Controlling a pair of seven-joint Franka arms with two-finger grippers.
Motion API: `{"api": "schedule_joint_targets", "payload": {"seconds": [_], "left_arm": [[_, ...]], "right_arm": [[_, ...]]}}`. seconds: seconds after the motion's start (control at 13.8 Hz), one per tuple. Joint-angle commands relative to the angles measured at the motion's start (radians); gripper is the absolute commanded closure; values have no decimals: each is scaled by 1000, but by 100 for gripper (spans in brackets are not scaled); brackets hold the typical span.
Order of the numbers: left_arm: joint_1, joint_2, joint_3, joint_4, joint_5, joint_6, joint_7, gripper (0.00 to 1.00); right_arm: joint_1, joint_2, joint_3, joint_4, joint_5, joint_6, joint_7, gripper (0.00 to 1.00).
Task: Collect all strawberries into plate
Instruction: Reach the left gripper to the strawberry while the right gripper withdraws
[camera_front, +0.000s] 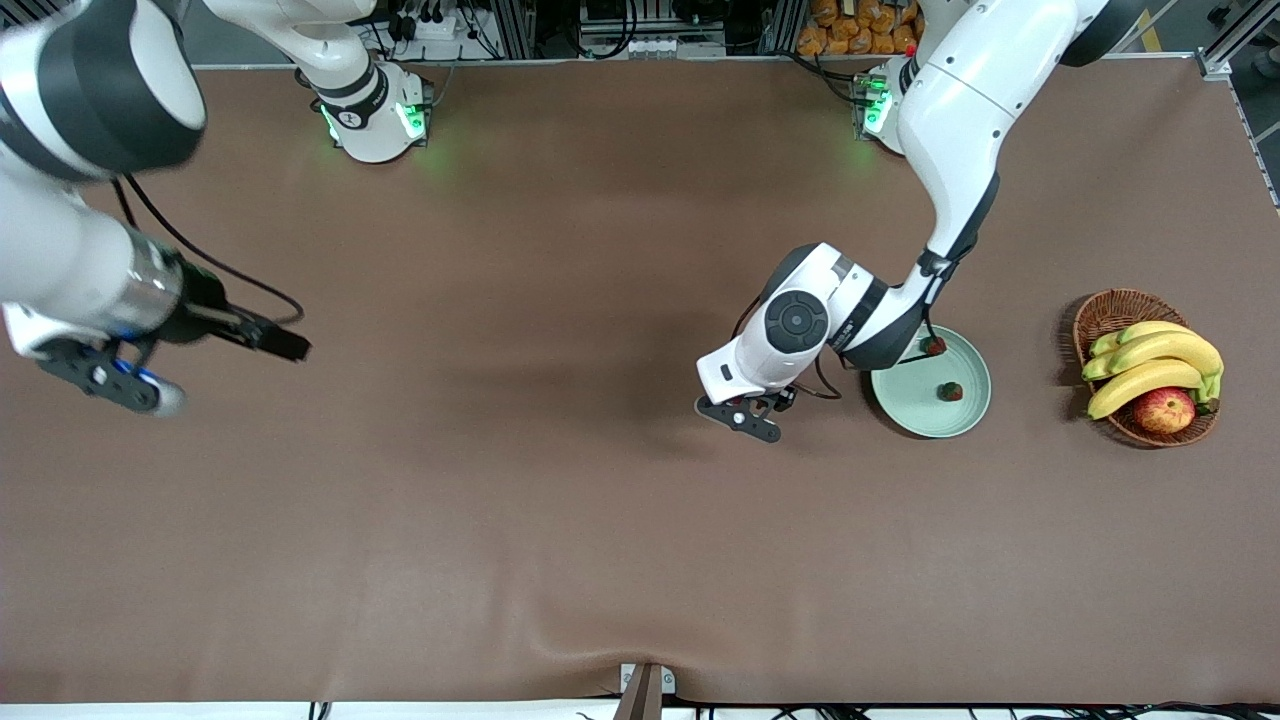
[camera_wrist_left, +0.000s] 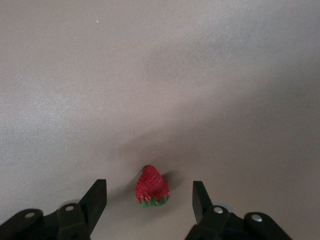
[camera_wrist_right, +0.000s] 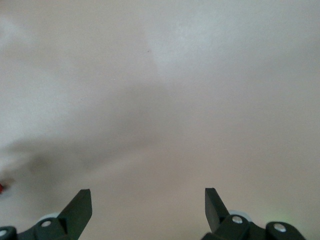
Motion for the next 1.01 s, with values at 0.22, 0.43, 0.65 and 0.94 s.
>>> {"api": "schedule_joint_targets", "payload": {"seconds": [0.22,0.43,0.65,0.94], "left_arm": [[-15,42,16,22,30,8,-40,28],[-16,56,16,22,29,31,-49,32],[-29,56,19,19,32,36,-83,48],[-24,56,22,11,49,36,-82,94]], "right_arm": [[-87,-247,19,-225,-19,8,-128,0],[-116,-313,-18,-274,-11,23,-234,0],[-112,-306,-45,-255,-6,29,-236,0],[-81,-234,-84,-164,-38,32,-238,0]]}}
